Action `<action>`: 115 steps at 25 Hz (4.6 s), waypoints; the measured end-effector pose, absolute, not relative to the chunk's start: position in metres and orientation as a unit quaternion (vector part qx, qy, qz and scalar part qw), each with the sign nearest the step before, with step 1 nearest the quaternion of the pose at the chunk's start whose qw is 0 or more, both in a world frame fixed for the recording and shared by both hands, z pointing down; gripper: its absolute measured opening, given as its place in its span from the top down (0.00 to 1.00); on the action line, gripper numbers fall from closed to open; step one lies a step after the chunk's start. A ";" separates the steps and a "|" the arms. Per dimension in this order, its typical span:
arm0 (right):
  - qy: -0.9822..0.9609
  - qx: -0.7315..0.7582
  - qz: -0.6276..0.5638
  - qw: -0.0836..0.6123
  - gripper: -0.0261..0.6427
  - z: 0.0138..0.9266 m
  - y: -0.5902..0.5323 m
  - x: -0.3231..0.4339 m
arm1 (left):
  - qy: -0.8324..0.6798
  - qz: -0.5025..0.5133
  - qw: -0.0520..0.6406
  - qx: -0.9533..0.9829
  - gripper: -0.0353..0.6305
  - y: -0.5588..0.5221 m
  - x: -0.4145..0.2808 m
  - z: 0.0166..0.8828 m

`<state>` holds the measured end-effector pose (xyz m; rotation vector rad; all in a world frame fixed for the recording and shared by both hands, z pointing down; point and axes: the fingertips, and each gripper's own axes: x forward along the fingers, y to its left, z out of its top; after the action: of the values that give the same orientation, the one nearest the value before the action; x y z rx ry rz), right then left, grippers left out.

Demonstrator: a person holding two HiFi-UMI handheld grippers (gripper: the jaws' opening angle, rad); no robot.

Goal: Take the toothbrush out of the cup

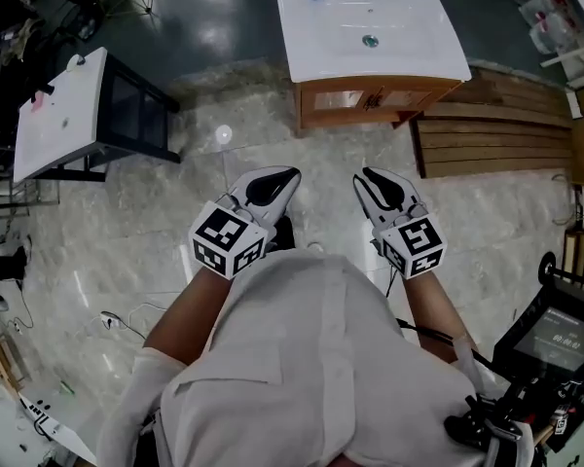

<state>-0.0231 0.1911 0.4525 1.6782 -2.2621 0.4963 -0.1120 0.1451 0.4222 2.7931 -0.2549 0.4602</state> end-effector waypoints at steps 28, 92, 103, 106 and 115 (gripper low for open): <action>-0.733 0.654 0.161 0.089 0.81 0.434 -0.125 0.127 | -0.125 0.155 0.150 0.968 0.94 -0.101 -0.073 0.427; -0.741 0.655 0.134 0.063 0.89 0.441 -0.350 0.247 | -0.323 0.129 0.175 0.921 0.94 -0.176 -0.042 0.399; -0.739 0.664 0.098 0.047 0.89 0.403 -0.343 0.263 | -0.291 0.129 0.178 0.931 0.94 -0.185 -0.024 0.409; -0.737 0.668 0.093 0.045 0.89 0.397 -0.336 0.270 | -0.284 0.129 0.178 0.933 0.94 -0.187 -0.020 0.412; -0.728 0.678 0.080 0.056 0.89 0.377 -0.287 0.244 | -0.261 0.113 0.172 0.943 0.94 -0.169 -0.045 0.399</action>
<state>0.2443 -0.2865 0.3773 2.0582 -2.2110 0.2424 -0.0452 -0.1688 0.3986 2.6778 -0.7395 0.3210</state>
